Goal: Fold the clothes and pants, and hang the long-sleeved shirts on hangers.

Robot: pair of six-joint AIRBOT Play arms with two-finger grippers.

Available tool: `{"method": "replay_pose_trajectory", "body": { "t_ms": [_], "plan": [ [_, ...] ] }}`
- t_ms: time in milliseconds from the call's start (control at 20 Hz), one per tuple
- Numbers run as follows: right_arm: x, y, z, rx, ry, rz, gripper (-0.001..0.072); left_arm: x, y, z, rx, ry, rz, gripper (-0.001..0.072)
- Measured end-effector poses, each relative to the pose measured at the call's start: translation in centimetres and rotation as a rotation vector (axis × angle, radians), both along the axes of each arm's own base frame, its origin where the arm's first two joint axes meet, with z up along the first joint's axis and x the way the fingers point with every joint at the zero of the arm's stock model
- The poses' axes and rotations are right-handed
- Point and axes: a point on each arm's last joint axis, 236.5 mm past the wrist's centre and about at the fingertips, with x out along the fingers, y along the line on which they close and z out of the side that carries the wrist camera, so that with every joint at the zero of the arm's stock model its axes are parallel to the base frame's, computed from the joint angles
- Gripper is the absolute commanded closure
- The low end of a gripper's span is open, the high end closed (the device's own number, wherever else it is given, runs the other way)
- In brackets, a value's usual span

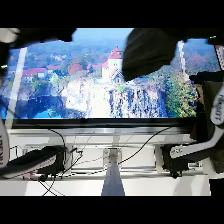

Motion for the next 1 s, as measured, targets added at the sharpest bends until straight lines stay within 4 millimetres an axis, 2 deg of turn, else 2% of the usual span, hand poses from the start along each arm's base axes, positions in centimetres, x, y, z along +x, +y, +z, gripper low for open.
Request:
{"method": "replay_pose_trajectory", "body": {
  "t_ms": [150,250,400,550,600,650,750,800,900,1000],
  "plan": [
    [-3.4,-8.5,4.9,-0.117,-0.028,-0.249,0.0688,-2.3,4.0,3.6,0.013,-0.053,0.060,0.0687],
    [-6.9,-14.6,7.3,-0.186,-0.005,-0.466,0.0687,-3.8,5.7,5.7,0.020,-0.092,0.090,0.0687],
    [-14.5,-23.6,10.2,-0.274,0.049,-0.838,0.0687,-5.7,6.7,8.1,0.026,-0.144,0.113,0.0687],
    [-24.1,-30.7,10.6,-0.365,0.185,-1.186,0.0687,-6.8,7.0,9.3,0.030,-0.173,0.121,0.0687],
    [-27.1,-32.3,10.3,-0.378,0.243,-1.281,0.0684,-7.0,7.1,9.5,0.030,-0.177,0.122,0.0687],
    [-29.9,-33.4,9.7,-0.380,0.307,-1.356,0.0616,-7.1,7.1,9.7,0.031,-0.181,0.123,0.0687],
    [-34.3,-34.7,9.0,-0.371,0.402,-1.478,0.0246,-7.3,7.2,9.8,0.031,-0.185,0.125,0.0687],
    [-35.7,-35.0,8.8,-0.369,0.430,-1.517,0.0175,-7.3,7.2,9.9,0.032,-0.187,0.125,0.0687],
    [-37.9,-35.3,8.3,-0.360,0.484,-1.574,0.0180,-7.4,7.2,10.0,0.032,-0.189,0.126,0.0687],
    [-38.6,-35.3,8.1,-0.351,0.506,-1.593,0.0205,-7.4,7.2,10.0,0.032,-0.190,0.126,0.0687]
  ]
}}
